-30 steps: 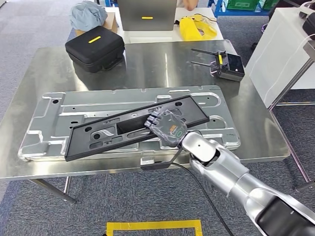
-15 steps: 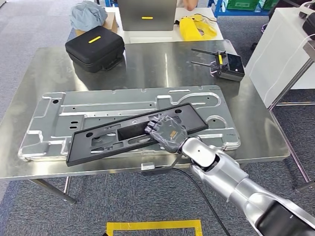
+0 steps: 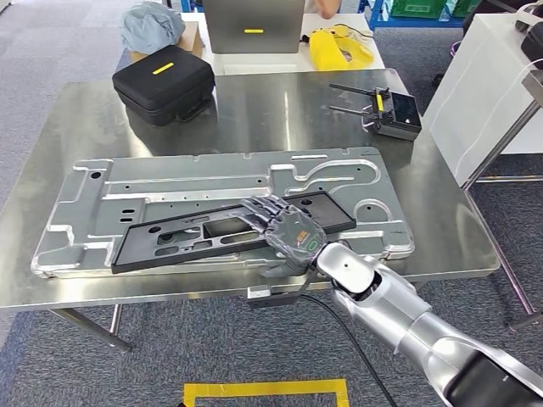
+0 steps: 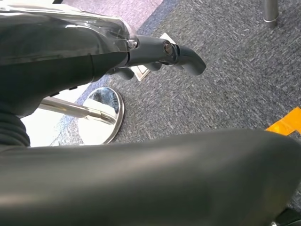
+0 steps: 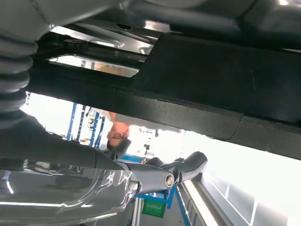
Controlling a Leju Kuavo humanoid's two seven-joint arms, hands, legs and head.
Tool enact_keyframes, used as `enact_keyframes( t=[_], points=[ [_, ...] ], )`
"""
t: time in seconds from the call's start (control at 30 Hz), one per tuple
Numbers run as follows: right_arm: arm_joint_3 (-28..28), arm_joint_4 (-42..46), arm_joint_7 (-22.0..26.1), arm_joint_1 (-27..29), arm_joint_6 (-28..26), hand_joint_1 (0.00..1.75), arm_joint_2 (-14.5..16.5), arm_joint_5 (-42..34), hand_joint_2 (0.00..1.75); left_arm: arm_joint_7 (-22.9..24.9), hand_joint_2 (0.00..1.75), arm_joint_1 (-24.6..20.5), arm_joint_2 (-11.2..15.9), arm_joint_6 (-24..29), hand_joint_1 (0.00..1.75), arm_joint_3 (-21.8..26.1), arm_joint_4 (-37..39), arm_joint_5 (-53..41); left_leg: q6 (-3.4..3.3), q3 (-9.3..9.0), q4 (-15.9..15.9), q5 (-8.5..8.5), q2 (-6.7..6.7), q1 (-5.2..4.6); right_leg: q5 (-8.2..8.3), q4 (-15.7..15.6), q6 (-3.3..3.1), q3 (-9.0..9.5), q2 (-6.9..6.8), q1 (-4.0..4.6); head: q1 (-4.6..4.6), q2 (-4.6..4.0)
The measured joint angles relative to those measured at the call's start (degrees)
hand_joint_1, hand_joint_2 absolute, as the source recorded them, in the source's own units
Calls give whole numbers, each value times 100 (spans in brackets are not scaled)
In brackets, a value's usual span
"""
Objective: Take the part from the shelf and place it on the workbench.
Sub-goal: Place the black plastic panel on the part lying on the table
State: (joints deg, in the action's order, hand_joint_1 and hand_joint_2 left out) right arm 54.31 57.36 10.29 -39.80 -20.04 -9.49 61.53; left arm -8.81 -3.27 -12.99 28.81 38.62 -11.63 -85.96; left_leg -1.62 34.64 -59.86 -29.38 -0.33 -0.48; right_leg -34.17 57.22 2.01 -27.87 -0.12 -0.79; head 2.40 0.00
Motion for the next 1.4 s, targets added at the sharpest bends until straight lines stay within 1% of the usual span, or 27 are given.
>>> enact_keyframes(
  t=[0.13, 0.23, 0.33, 0.4, 0.53, 0.7, 0.8, 0.87, 1.03, 1.2, 1.4],
  points=[
    [-11, 12, 7, -17, 102, 0, 1, -69, 0, 8, 0, 0, -2, -59, 0, -42, 0, 20, 0, 0, 0, 0, 0, 0, 0, 0, 0, 1, 0, 0, 0, 1],
    [-103, 106, 71, -35, 215, 0, -7, -417, 0, 2, 0, 0, -2, -93, 0, -47, 0, 92, 0, -1, 0, 0, 0, 0, 0, 0, 0, 1, 0, 0, 0, 0],
    [-319, 377, 148, -10, 173, 0, -86, -810, 0, -13, 0, 3, -2, -103, 0, -45, 0, 167, 0, -3, -1, 0, -1, 0, 0, 0, 0, 1, -3, -1, 0, 0],
    [-544, 710, 222, 106, -33, 0, -211, -1083, 0, 2, 0, 12, -2, -103, 0, -43, 0, 229, 0, -3, -1, 0, -2, -1, 0, 0, 0, 1, -6, -1, 0, 0],
    [-1203, 1656, 354, 542, -599, 0, -470, -1509, 0, 105, 0, 33, -2, -103, 0, -26, 0, 339, 0, -2, -1, -2, -1, -3, 0, -1, 0, 1, -4, -3, 0, 1],
    [-1979, 2913, 678, 1186, -870, 0, -555, -2030, 0, 180, 0, 36, -2, -80, 0, 24, 0, 447, 0, -2, -1, -3, -2, -3, -1, -2, 0, 1, -4, -2, 0, 0],
    [-2334, 3538, 896, 1530, -1142, 0, -512, -2253, 0, 170, 0, 36, -2, -39, 0, 86, 0, 521, 0, -3, -1, -3, -2, -1, -2, -2, -1, 2, -6, 0, 0, 0],
    [-2512, 3895, 1086, 1749, -1360, 0, -424, -2455, 0, 158, 0, 31, -3, -8, 0, 111, 0, 549, 0, -5, 0, -3, -2, 0, -2, -2, -2, 3, -5, 1, 0, 1],
    [-2744, 4621, 1537, 2195, -1816, 0, -148, -2795, 0, 150, 0, 23, -11, 63, 0, 179, 0, 627, 0, -5, 0, -3, -1, 1, -3, -1, -2, 4, -4, 2, 0, 1],
    [-2812, 5048, 1720, 2417, -1875, 0, -36, -2927, 0, 154, 0, 22, -13, 72, 0, 237, 0, 677, 0, -5, 0, -3, -1, -2, -3, -3, -2, 4, -3, -1, 0, 0],
    [-2823, 5194, 1787, 2523, -1894, 0, 13, -2899, 0, 161, 0, 17, -13, 62, 0, 288, 0, 725, -2, -7, -5, -4, -1, -21, -1, -5, 2, 4, -3, -18, 0, 1]
  ],
)
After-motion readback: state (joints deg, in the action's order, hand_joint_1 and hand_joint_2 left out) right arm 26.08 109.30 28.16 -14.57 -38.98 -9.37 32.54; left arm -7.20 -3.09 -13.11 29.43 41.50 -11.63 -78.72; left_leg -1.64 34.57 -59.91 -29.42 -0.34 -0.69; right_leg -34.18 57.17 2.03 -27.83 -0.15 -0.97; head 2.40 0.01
